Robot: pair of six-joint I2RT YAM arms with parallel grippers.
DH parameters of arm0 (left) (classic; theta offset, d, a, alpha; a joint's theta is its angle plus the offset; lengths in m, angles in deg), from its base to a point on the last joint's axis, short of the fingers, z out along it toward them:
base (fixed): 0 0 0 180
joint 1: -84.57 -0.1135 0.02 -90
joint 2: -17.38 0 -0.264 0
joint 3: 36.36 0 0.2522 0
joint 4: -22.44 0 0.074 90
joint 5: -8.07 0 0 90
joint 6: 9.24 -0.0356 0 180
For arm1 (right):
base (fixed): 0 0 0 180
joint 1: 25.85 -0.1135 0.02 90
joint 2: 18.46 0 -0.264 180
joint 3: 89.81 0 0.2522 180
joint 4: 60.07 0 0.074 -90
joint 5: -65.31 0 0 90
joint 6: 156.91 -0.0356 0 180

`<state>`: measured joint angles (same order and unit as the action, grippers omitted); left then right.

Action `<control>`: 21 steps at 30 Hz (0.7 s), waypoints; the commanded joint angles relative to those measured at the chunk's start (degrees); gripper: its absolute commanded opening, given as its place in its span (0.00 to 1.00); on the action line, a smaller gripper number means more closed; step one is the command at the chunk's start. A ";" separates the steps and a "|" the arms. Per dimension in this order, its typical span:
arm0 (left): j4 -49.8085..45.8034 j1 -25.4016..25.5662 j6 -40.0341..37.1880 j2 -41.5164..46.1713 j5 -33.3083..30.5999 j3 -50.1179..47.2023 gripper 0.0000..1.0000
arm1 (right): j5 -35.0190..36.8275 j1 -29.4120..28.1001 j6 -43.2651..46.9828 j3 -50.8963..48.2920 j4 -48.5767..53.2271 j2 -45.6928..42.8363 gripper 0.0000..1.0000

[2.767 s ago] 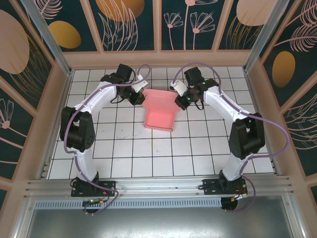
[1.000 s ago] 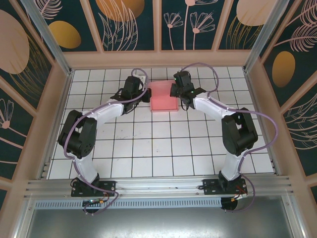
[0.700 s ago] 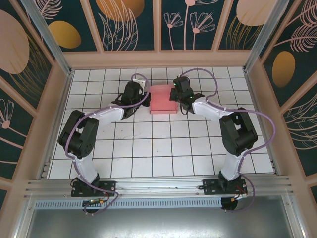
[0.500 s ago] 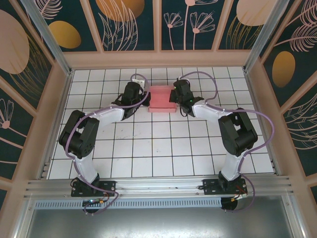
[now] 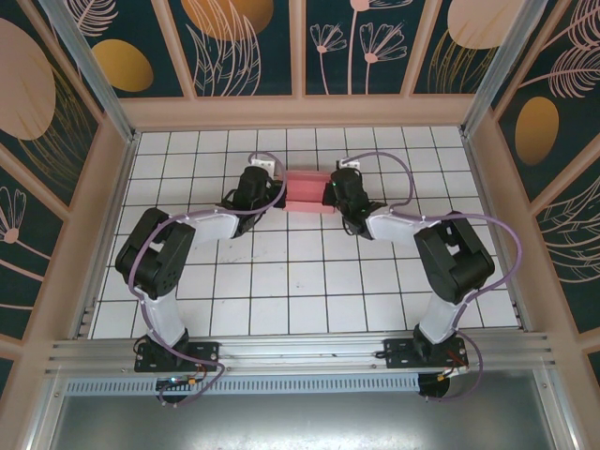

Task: Fold the paper box

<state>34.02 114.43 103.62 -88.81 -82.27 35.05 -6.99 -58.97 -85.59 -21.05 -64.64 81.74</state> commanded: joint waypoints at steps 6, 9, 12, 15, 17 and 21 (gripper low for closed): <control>12.58 0.88 0.16 0.67 -5.21 -8.29 0.00 | 3.74 -0.62 -0.51 -8.30 -7.81 -2.44 0.00; 14.54 2.00 -1.58 0.71 -6.57 -9.62 0.00 | 3.66 -1.15 0.12 -9.93 -10.13 -3.02 0.00; 15.28 2.47 -2.56 0.98 -7.62 -10.37 0.00 | 3.64 -1.20 0.65 -11.23 -11.62 -4.77 0.09; 15.77 2.64 -3.44 1.42 -8.58 -11.14 0.00 | 3.09 -1.19 1.40 -12.52 -13.00 -6.87 0.21; 15.19 2.63 -4.16 1.44 -8.92 -11.08 0.00 | 1.86 -1.10 2.33 -12.90 -12.65 -8.04 0.29; 14.68 2.63 -5.06 1.35 -9.52 -10.85 0.00 | -0.56 -1.24 3.45 -14.39 -12.26 -11.14 0.56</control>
<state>49.19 117.56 100.10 -88.61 -88.98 24.97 -7.69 -60.35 -82.99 -33.90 -76.03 73.90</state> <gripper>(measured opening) 0.041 0.532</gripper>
